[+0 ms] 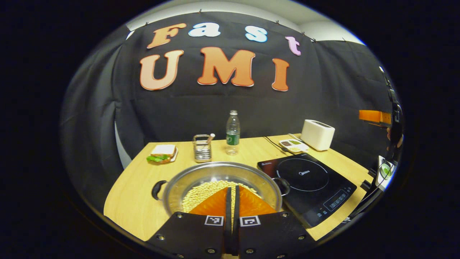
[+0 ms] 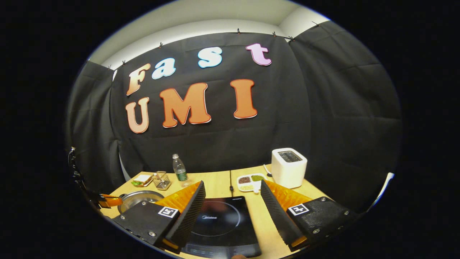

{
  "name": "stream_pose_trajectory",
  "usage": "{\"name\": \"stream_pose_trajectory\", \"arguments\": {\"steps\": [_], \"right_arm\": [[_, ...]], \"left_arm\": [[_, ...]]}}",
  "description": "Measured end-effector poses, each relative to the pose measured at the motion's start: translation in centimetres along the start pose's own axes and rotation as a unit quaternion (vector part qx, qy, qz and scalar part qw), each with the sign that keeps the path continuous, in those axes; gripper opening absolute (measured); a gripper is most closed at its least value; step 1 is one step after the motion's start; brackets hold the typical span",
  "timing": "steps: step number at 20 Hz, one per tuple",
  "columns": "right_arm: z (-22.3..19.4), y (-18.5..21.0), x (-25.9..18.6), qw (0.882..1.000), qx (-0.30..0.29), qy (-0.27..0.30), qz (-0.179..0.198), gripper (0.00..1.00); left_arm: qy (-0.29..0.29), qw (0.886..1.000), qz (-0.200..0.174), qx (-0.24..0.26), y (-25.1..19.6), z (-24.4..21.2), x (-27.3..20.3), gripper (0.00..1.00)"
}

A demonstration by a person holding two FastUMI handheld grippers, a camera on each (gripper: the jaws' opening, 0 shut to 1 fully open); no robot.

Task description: First push the handle of the pot to place it horizontally, then grasp the pot with both hands and set it on the induction cooktop.

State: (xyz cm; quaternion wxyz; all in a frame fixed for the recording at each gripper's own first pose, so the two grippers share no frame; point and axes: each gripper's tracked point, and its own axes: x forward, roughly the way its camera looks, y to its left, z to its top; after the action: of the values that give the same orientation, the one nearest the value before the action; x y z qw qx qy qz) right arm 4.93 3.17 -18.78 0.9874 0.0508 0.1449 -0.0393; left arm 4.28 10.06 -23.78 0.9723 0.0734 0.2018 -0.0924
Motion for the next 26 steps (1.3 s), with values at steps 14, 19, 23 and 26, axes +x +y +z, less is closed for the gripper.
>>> {"name": "stream_pose_trajectory", "arguments": {"steps": [14, 19, 23, 26], "right_arm": [[-13.3, 13.3, 4.9, 0.993, -0.044, 0.109, 0.004, 0.96], [-16.7, 15.7, 6.2, 0.988, -0.041, 0.148, -0.004, 1.0], [-18.9, 18.0, 7.3, 0.984, -0.051, 0.171, -0.001, 0.96], [-20.6, 18.9, 7.8, 0.979, -0.051, 0.195, 0.001, 0.96]], "left_arm": [[0.004, 0.999, 0.009, -0.045, 11.1, -2.8, 1.4, 0.77], [0.031, 0.999, -0.007, -0.039, 12.8, -4.9, 3.7, 0.79], [0.045, 0.998, 0.005, -0.039, 14.8, -5.7, 5.6, 0.79], [0.059, 0.996, -0.011, -0.059, 14.9, -6.4, 7.0, 0.79]]}}
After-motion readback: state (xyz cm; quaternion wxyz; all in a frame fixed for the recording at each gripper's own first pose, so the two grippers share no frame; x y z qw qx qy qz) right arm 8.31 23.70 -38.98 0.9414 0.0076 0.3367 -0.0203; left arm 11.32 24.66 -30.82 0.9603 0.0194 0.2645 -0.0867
